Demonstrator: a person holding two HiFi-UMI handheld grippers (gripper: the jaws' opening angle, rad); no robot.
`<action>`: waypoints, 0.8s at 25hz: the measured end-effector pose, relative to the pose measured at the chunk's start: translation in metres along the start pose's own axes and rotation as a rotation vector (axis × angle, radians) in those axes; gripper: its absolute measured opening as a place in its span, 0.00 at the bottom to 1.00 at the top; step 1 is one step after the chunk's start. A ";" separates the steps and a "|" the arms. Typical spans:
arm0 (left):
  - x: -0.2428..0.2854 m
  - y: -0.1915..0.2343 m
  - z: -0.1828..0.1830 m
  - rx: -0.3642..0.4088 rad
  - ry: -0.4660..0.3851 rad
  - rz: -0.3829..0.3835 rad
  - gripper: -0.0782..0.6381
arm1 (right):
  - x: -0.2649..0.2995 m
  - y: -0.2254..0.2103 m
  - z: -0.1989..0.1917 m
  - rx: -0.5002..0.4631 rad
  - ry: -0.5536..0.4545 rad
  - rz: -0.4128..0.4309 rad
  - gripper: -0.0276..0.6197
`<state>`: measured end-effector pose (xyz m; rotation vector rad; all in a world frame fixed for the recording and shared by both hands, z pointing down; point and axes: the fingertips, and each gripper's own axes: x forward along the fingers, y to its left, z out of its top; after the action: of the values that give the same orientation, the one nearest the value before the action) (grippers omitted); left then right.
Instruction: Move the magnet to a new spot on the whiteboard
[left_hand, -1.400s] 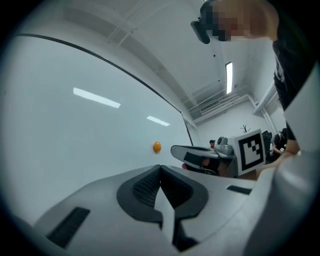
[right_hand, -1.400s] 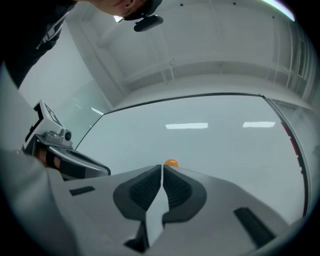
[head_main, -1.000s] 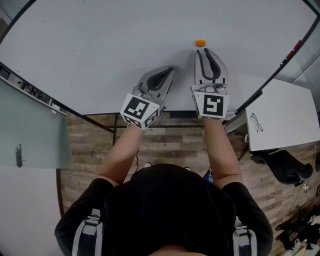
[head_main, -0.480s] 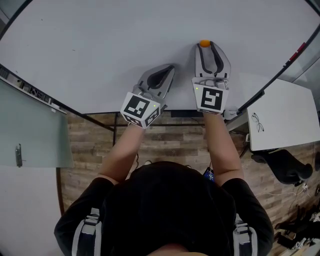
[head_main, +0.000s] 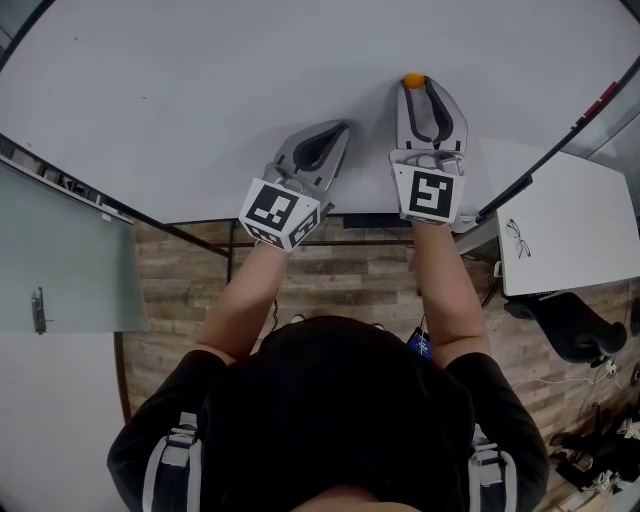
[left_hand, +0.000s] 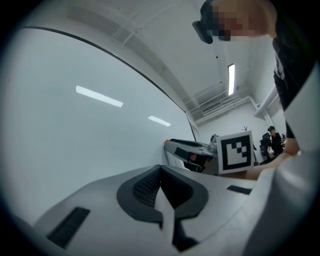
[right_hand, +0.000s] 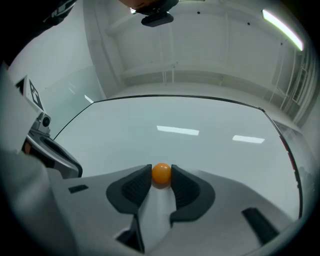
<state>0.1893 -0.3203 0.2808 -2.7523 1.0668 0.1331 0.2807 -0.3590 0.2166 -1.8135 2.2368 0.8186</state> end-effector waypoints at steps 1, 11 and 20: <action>0.000 0.000 0.000 -0.002 -0.001 -0.001 0.12 | 0.000 0.000 -0.001 0.005 0.001 0.001 0.22; -0.013 0.003 0.001 -0.008 -0.008 -0.012 0.12 | -0.019 0.020 0.018 0.004 -0.029 0.039 0.22; -0.032 0.002 -0.001 0.021 -0.020 -0.040 0.12 | -0.050 0.043 -0.001 0.070 0.061 0.139 0.22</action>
<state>0.1648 -0.3009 0.2858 -2.7457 1.0022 0.1428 0.2533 -0.3111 0.2533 -1.6902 2.4204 0.7071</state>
